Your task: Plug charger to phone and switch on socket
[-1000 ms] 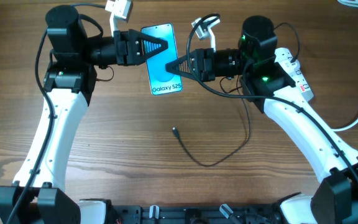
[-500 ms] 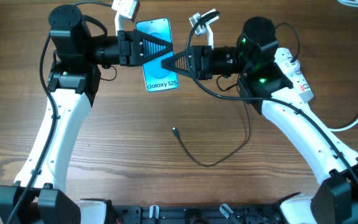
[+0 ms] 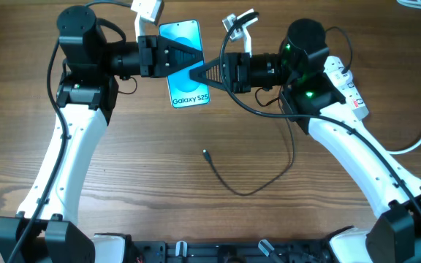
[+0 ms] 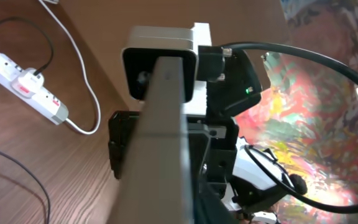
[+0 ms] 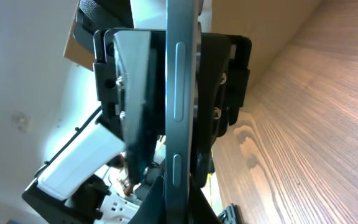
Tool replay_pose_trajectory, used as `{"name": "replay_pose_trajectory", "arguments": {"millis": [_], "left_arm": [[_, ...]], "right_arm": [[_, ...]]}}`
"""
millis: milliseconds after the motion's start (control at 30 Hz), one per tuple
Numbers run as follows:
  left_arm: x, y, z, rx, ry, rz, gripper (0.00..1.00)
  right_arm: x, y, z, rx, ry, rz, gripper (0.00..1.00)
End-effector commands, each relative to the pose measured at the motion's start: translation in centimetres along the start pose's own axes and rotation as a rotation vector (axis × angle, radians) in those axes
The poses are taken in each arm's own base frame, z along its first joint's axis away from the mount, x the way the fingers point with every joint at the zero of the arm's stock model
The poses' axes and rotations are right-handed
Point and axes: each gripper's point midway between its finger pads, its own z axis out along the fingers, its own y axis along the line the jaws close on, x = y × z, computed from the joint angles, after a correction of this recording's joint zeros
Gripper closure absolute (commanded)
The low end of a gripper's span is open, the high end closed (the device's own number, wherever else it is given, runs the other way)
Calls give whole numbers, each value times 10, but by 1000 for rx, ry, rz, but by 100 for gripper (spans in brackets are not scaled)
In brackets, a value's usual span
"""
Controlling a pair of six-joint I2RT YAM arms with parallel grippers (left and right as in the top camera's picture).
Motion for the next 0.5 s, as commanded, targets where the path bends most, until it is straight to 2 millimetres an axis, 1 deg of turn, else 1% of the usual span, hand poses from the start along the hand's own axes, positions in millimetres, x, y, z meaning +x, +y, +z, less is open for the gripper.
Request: {"name": "replay_pose_trajectory", "arguments": {"millis": [0,33,100,200,233,267,300,333,400,433,467], "left_arm": [[-1,-14,-2,12,8,51,84],[-1,-14,-2,12,8,52,85],[-1,-13,-2,9,4,52,96],[-2,-13,-2,8,0,59,96],[-2,-13,-2,8,0,63,96],[-2,-13,-2,8,1,62,96],[-2,-13,-2,8,1,70,96],[-1,-13,-2,9,3,104,96],[0,-11,-2,8,6,111,96],[2,-8,-2,5,8,116,96],[3,-5,-2,2,10,119,96]], "right_arm": [[4,-1,1,-2,15,22,96],[4,-1,1,-2,15,24,96],[5,-3,1,3,18,36,91],[6,-5,1,7,20,40,88],[6,-5,1,7,20,40,85],[6,-5,1,7,20,40,79],[6,-5,1,7,20,41,64],[6,-5,1,8,22,42,53],[8,-5,1,4,29,1,48],[9,-8,0,14,30,-35,44],[11,-14,-2,30,34,-49,42]]}}
